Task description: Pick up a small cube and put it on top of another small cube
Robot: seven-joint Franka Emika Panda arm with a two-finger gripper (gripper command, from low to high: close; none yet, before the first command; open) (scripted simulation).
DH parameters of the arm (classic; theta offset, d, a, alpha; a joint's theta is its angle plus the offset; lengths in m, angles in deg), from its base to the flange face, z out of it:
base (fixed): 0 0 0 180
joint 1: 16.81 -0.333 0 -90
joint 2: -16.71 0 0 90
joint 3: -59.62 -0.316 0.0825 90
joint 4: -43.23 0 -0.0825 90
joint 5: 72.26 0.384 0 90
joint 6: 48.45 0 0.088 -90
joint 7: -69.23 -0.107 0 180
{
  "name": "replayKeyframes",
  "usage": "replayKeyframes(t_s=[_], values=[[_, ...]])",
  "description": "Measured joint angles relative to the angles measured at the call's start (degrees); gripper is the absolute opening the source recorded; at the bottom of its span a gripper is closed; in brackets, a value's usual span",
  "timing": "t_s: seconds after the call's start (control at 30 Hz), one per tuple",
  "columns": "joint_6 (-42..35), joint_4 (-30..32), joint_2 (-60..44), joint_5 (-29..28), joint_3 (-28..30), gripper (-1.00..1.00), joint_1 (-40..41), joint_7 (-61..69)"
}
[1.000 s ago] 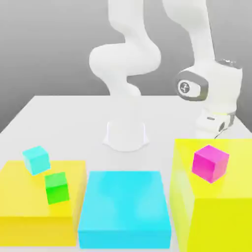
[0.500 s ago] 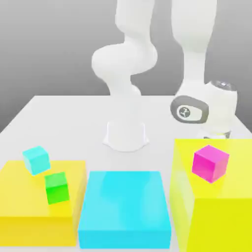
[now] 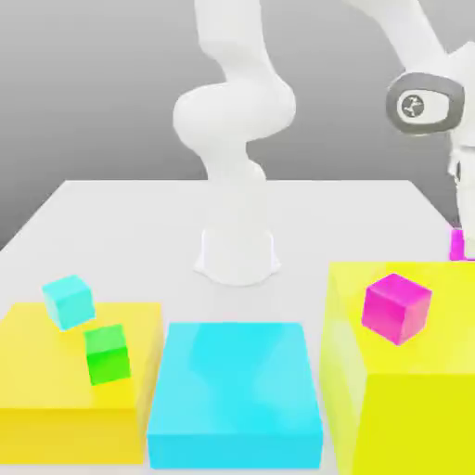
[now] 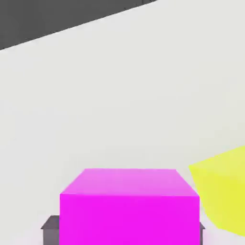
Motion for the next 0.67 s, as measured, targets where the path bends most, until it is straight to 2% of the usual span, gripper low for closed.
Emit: replayKeyframes(t_s=[0.4, 0.47, 0.53, 0.57, 0.67], values=[[-25.4, -20.2, 1.3, -2.4, 15.1, -1.00, 11.8, 19.3], [-24.6, -20.0, -0.1, -1.8, 17.1, -1.00, 13.7, 20.3], [-20.7, -17.7, -2.0, -1.6, 17.7, -1.00, 14.2, 20.7], [-18.4, -16.3, -2.9, -1.5, 18.0, 1.00, 14.1, 20.8], [-18.4, -16.3, -2.9, -1.5, 18.0, 1.00, 14.1, 20.8]])
